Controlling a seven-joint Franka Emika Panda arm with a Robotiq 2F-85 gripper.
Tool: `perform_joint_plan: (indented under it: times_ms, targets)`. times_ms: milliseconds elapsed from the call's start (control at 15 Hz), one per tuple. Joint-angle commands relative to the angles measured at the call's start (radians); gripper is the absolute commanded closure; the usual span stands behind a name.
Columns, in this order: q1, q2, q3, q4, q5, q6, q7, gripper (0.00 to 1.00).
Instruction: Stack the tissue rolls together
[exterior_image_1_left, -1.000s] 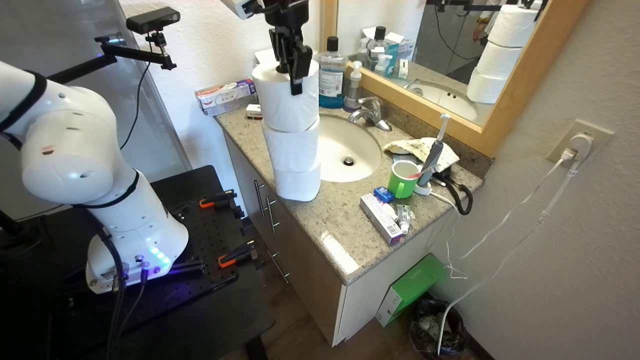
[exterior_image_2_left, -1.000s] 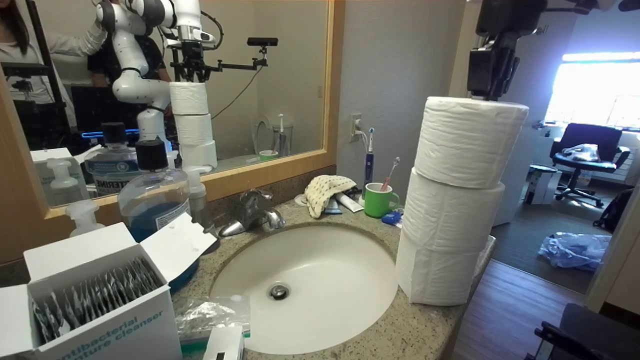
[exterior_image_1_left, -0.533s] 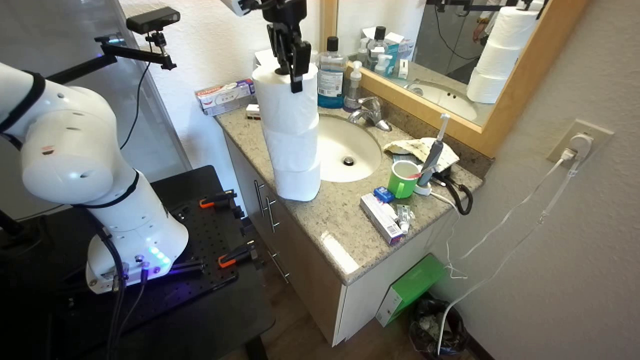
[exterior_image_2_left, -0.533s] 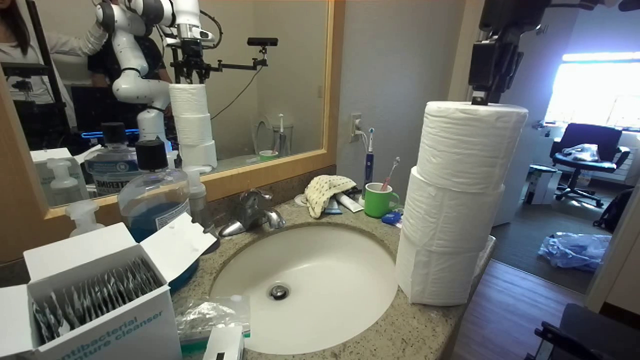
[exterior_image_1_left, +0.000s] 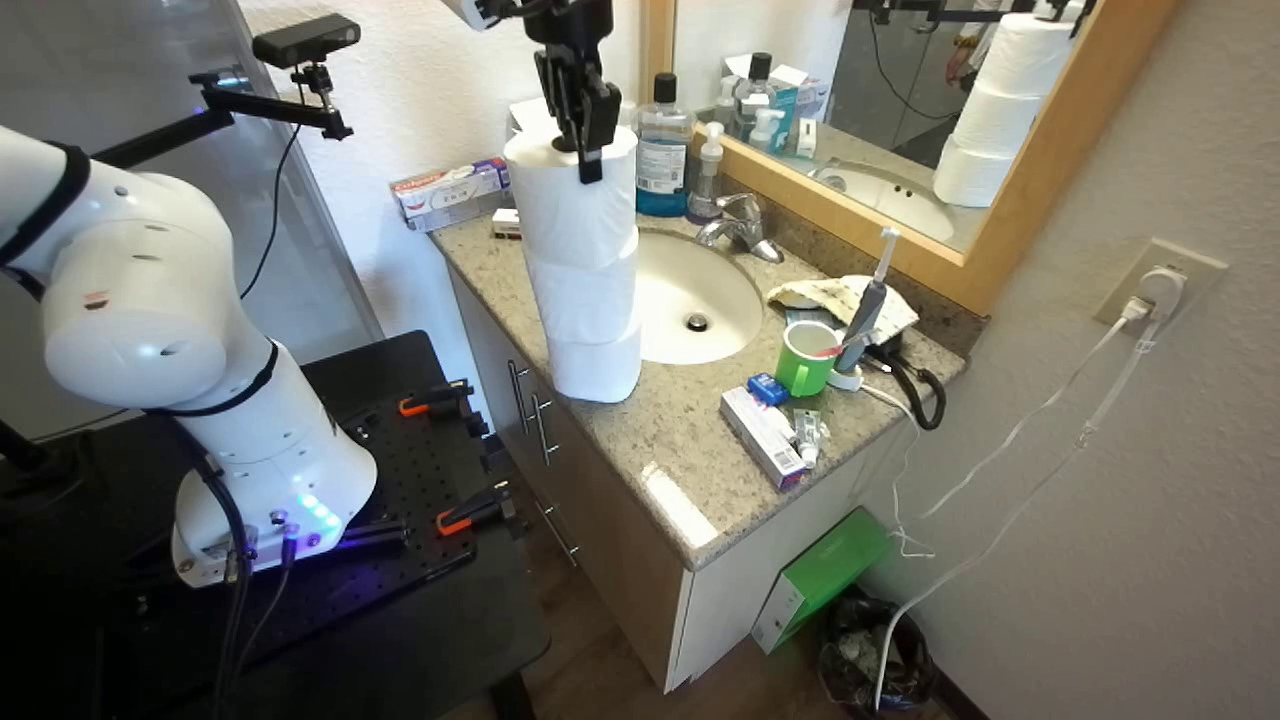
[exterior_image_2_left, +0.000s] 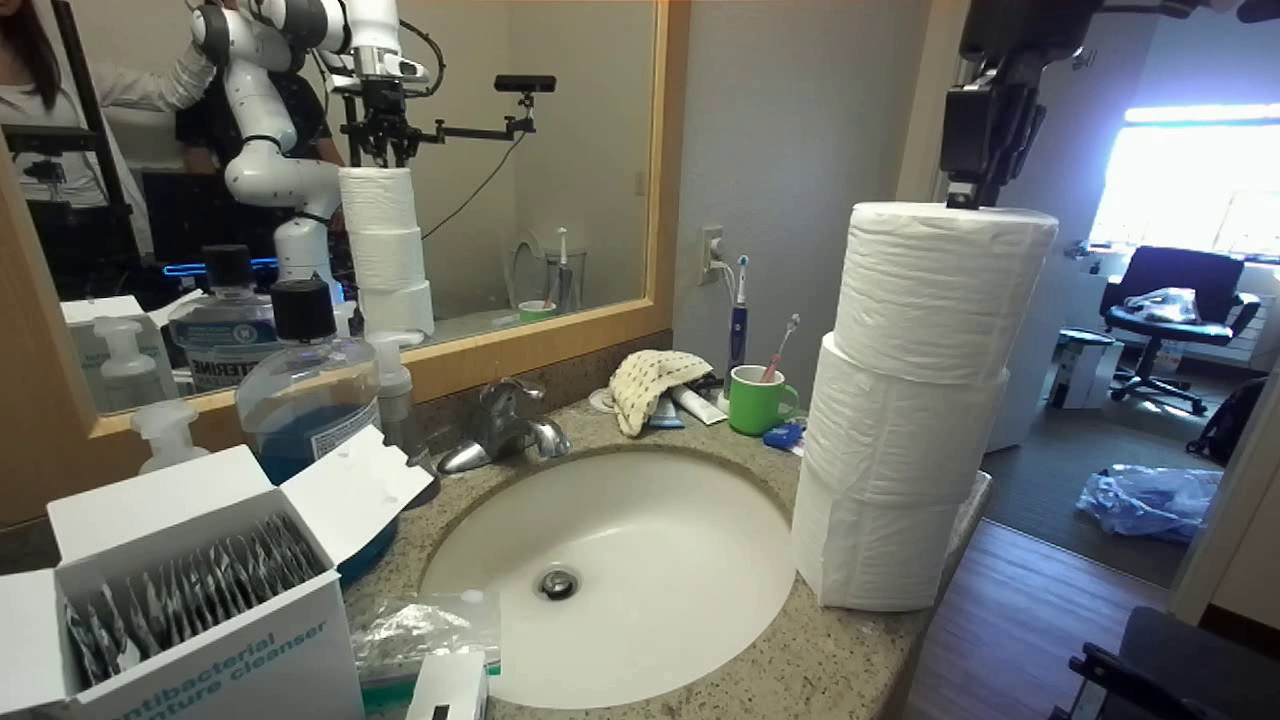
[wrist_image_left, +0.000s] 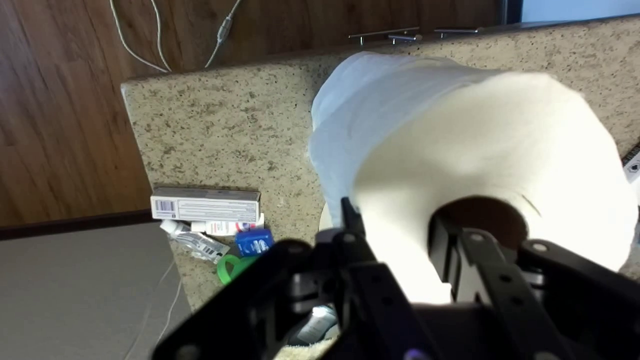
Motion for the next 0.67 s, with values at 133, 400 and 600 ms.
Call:
perform_joint_plan:
  times_ms: [133, 400, 600]
  targets:
    - [-0.008, -0.020, 0.010, 0.001, 0.008, 0.001, -0.006, 0.52]
    - [-0.010, -0.035, 0.010, 0.002, 0.007, -0.001, -0.005, 0.27]
    - [-0.010, -0.063, 0.012, 0.000, 0.006, -0.004, -0.003, 0.27]
